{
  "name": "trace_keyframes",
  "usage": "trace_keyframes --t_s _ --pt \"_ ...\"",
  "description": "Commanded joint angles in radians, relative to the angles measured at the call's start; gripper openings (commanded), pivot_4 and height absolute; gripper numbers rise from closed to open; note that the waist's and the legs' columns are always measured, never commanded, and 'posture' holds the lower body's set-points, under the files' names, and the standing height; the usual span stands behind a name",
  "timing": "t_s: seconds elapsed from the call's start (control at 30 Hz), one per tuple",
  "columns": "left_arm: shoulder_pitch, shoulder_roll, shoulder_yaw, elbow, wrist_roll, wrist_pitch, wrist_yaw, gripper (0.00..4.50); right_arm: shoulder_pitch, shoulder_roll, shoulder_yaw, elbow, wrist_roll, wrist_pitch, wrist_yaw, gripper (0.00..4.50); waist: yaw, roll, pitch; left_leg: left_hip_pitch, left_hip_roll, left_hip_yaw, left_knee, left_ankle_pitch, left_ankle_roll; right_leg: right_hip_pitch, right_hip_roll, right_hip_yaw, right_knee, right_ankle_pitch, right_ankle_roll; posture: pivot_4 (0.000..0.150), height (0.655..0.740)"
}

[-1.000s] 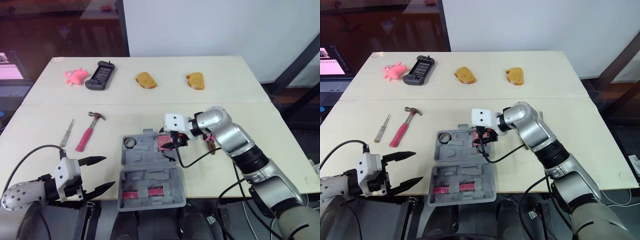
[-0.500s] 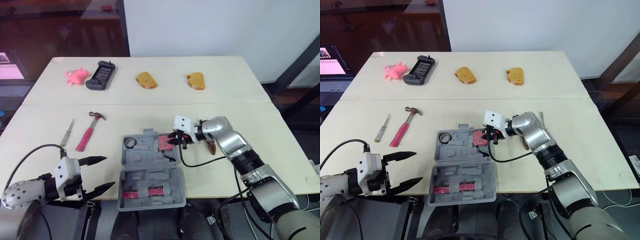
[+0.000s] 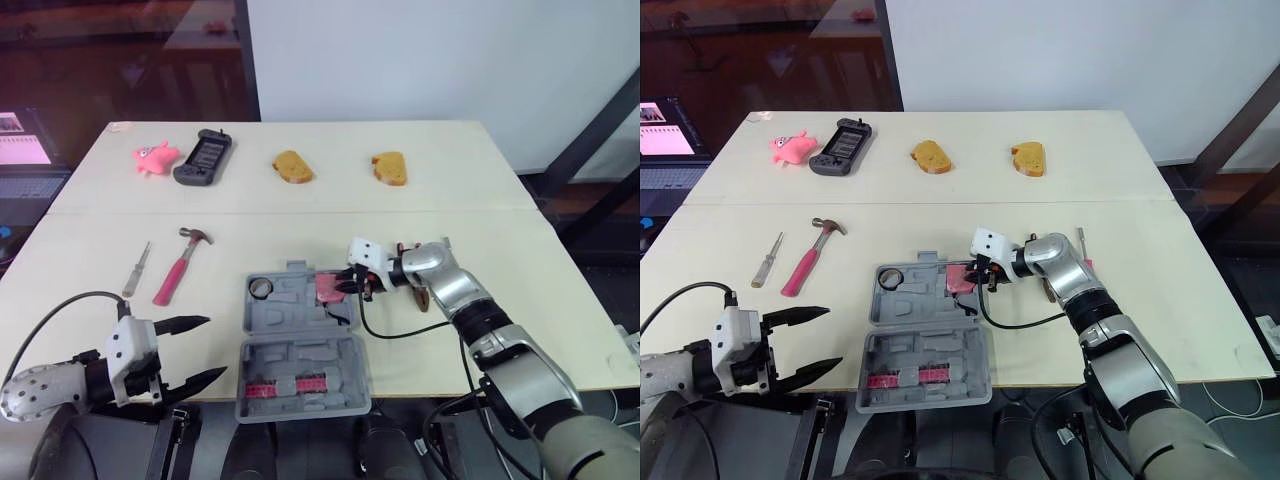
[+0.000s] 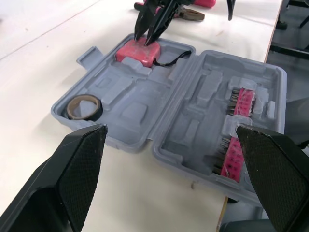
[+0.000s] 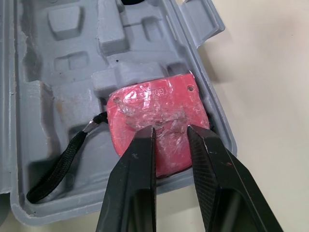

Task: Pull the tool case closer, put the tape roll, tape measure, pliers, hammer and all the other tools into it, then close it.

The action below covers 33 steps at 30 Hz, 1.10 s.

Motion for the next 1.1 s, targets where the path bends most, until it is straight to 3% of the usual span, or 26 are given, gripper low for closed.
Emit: trace_keyframes --t_s 0.03,0.17,0.2,0.27,0.43,0.8,1.1 --pt "0.008 0.010 0.040 -0.036 -0.043 0.048 0.022 4.50 0.024 -0.005 -0.019 -0.026 0.003 -0.024 0.009 1.10 0.000 0.000 0.000 0.000 0.000 0.000 0.000 0.000 0.000 0.000 0.000 0.000 0.000 0.000 0.000 0.150 0.7207" --pt "0.005 0.022 0.064 -0.034 -0.067 0.096 0.030 4.50 0.033 -0.034 -0.110 -0.177 0.072 -0.005 0.006 1.10 0.002 0.002 0.002 -0.003 0.000 0.000 0.000 0.000 0.000 -0.003 0.000 0.000 0.000 0.000 0.000 0.150 0.7207" --pt "0.000 0.027 0.076 -0.027 -0.072 0.105 0.030 4.50 0.041 -0.047 -0.133 -0.220 0.092 0.011 0.004 1.34 0.003 0.002 0.003 -0.003 0.000 0.000 0.000 0.000 0.000 -0.003 0.000 0.000 0.000 0.000 0.000 0.150 0.7207" --pt "-0.018 0.036 0.119 -0.001 -0.096 0.122 0.033 4.50 0.071 -0.087 -0.188 -0.322 0.136 0.058 0.007 1.96 0.006 0.004 0.004 -0.005 0.000 0.000 0.000 0.000 0.000 -0.005 0.000 0.000 0.000 0.000 0.000 0.150 0.7207" --pt "-0.029 0.024 0.179 0.075 -0.059 0.056 0.044 4.50 0.186 -0.188 -0.312 -0.509 0.214 0.138 -0.020 4.48 0.008 0.003 0.004 -0.006 0.000 0.000 0.000 0.000 0.000 -0.004 0.000 0.000 -0.003 0.000 0.000 0.150 0.7207" --pt "0.008 -0.022 0.355 0.382 -0.084 -0.107 0.021 4.50 0.616 -0.271 -0.682 -0.693 0.325 0.057 -0.191 4.48 0.006 0.003 0.004 -0.008 0.000 0.000 0.000 0.000 0.000 -0.005 0.000 0.000 -0.007 0.000 0.000 0.150 0.7207" --pt "-0.023 0.013 0.440 0.725 -0.078 -0.225 -0.030 4.50 0.893 -0.226 -0.913 -0.629 0.397 -0.053 -0.280 4.48 0.007 0.001 0.003 -0.009 0.000 0.001 -0.001 -0.001 0.000 -0.004 -0.001 0.000 -0.010 -0.001 0.001 0.150 0.7207"
